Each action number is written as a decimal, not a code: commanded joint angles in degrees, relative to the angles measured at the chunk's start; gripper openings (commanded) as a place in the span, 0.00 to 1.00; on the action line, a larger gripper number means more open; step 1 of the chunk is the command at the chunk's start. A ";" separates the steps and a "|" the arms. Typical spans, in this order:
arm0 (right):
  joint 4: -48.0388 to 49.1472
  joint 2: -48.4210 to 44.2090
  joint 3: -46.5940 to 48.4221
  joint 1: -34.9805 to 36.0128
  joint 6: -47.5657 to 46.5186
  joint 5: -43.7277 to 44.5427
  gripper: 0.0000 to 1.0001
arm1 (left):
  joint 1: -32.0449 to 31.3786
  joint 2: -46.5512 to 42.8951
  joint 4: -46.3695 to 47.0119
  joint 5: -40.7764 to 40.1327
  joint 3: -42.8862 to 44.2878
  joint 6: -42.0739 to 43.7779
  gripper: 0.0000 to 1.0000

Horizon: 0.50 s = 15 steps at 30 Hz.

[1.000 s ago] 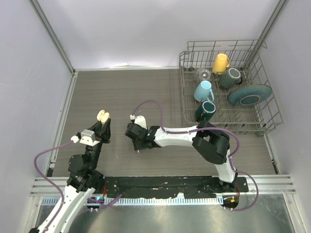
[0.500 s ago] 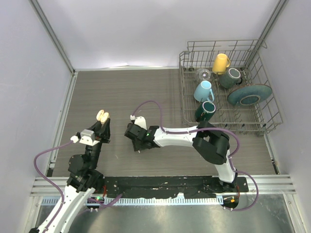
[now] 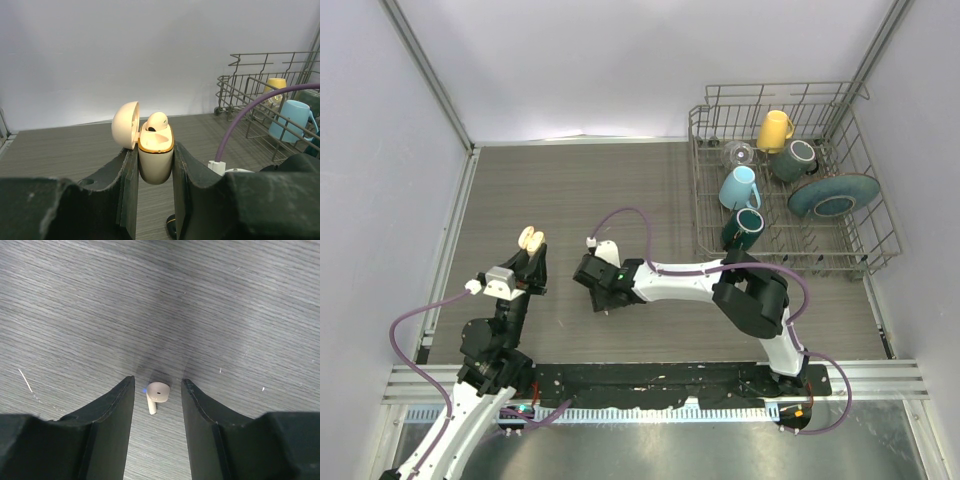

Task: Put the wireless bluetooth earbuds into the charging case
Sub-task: Pick up the earbud from the center of the board.

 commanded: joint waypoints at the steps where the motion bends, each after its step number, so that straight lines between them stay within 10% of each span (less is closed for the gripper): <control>1: -1.05 0.58 2.38 0.45 1.00 0.32 0.47 | 0.26 -3.06 1.63 -0.85 0.54 0.19 0.00; 15: -1.85 1.20 2.99 1.07 0.91 0.32 0.42 | 0.26 -3.15 1.02 -0.68 0.62 -0.16 0.00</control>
